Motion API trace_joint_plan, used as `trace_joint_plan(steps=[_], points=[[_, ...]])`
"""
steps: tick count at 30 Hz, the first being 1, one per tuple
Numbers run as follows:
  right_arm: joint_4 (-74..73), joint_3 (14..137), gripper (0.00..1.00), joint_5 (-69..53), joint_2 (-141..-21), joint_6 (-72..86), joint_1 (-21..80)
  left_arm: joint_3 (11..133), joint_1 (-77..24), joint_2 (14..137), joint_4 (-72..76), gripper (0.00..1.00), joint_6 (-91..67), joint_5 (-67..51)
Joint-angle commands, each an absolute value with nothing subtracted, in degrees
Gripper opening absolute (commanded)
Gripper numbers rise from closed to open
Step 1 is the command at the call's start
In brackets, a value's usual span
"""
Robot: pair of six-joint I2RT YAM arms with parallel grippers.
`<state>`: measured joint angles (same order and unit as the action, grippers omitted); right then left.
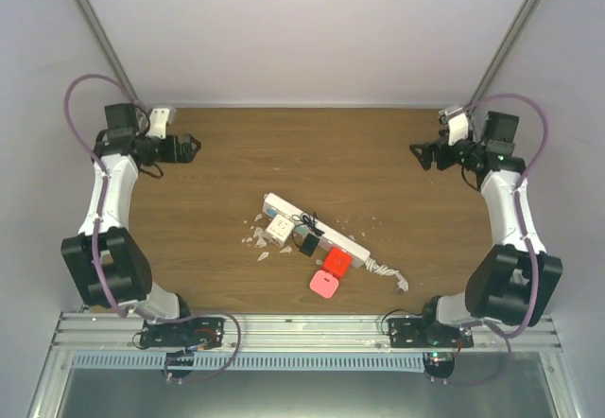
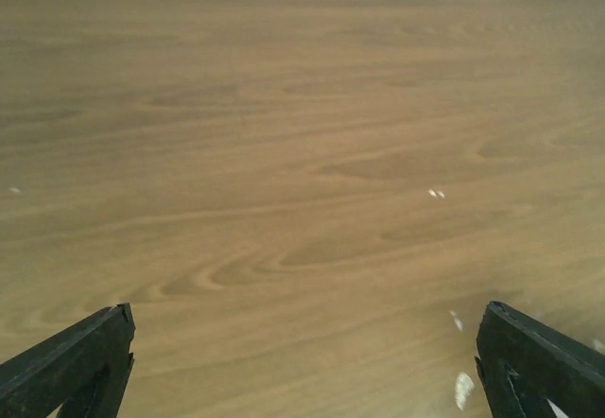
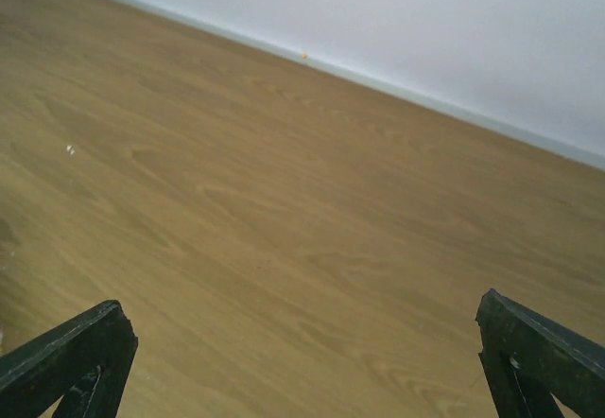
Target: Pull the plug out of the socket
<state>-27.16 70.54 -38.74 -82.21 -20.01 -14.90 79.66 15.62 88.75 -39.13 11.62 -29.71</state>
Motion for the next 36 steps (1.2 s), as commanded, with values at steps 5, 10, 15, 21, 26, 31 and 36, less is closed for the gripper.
trace_joint_plan(steps=[5,10,15,21,26,31,36], points=[[-29.4,64.0,1.00,-34.2,-75.2,-23.6,-10.6,68.3,9.7,77.6,-34.6,0.99,10.8,-27.1],[-35.3,62.8,1.00,-36.9,-73.3,-29.5,-8.6,64.5,7.6,73.2,-34.8,0.99,12.8,-27.6],[-41.8,61.4,1.00,-38.6,-72.4,-34.9,-5.4,62.2,6.7,70.3,-34.7,0.99,13.8,-28.2],[-47.7,58.2,1.00,-40.6,-70.9,-40.1,1.0,60.2,6.2,68.7,-34.2,0.99,13.9,-28.3],[-48.4,55.5,1.00,-40.0,-70.3,-39.5,8.1,59.1,6.0,68.1,-33.7,0.99,14.0,-28.4],[-45.4,54.2,0.98,-38.2,-71.0,-35.6,14.9,58.1,5.8,68.1,-33.0,0.99,13.8,-28.0],[-43.2,53.9,0.94,-37.3,-73.3,-32.8,20.9,58.0,5.6,68.5,-32.1,0.99,13.9,-26.7]])
